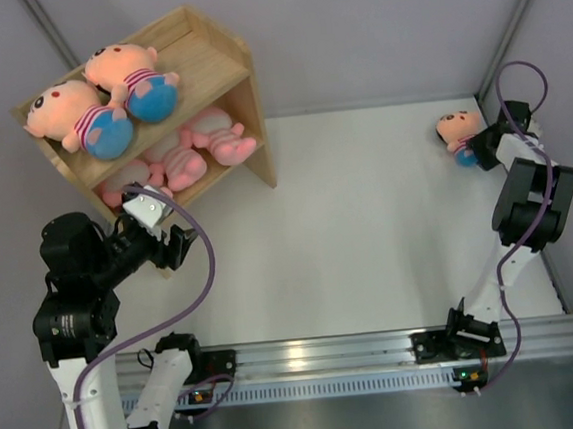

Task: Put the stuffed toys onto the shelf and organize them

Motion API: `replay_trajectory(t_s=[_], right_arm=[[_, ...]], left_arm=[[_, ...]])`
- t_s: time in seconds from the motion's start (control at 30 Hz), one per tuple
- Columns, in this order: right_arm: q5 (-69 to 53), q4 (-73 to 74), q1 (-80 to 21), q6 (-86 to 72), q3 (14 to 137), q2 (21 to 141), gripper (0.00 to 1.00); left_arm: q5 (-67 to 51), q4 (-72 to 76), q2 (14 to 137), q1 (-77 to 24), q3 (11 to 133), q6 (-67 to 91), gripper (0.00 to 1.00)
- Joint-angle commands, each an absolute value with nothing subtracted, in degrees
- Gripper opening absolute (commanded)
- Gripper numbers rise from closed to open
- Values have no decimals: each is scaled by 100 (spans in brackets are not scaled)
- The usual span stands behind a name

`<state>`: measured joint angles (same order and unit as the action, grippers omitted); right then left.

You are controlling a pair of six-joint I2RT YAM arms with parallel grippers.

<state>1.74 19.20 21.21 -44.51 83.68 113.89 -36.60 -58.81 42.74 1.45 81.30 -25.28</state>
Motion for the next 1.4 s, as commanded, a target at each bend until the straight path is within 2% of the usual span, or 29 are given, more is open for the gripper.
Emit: replay_trajectory(t_s=[0.0,0.03,0.07,0.1,0.13,0.2,0.37,0.5,0.6,0.73,0.97,1.13,1.3,1.37], right_arm=[[335,1266,2206,-4493,8568,11548,41],[299,1257,2206,-4456,8622,11671,36],[281,1257,2206,-4421,8666,11715,26],[264,1292,2215,-4360,8692,11725,4],[316,1335,2215,-4264,8745,11681,0],[369,1424,2197,-4149,8728,11489,0],[527,1310,1978,-3824,8131,10013,0],[554,1450,1539,-3805,7945,8791,0],[764,1757,916,-3727,8260,8079,0],[1326,2258,-357,-3770,9525,7770,0],[2135,1909,-2740,-4359,10546,8050,0],[3110,1318,-4417,-4026,11784,9077,0],[3208,1301,-4983,-4253,13444,10352,0],[3366,1020,-5141,-4332,13622,10757,0]], left_arm=[[-3718,-5827,4193,176,8060,-2663,68],[-3709,-5827,4184,176,8025,-2689,68],[-3683,-5836,4175,176,7972,-2716,68],[-3648,-5827,4175,176,7919,-2751,68],[-3630,-5827,4166,176,7893,-2742,68],[-3569,-5827,4131,176,7884,-2751,68],[-3210,-5950,3895,184,7656,-3110,68],[-2664,-5941,3604,167,6884,-3550,68],[-2181,-5941,3420,167,6418,-3691,68],[-1793,-5950,3086,114,6100,-3674,68],[-2197,-5950,2584,105,6423,-3859,70],[-2224,-5959,2575,106,6592,-3779,70],[-2039,-6003,2444,105,6609,-3902,71],[-1952,-6038,2408,114,6618,-3929,71]])
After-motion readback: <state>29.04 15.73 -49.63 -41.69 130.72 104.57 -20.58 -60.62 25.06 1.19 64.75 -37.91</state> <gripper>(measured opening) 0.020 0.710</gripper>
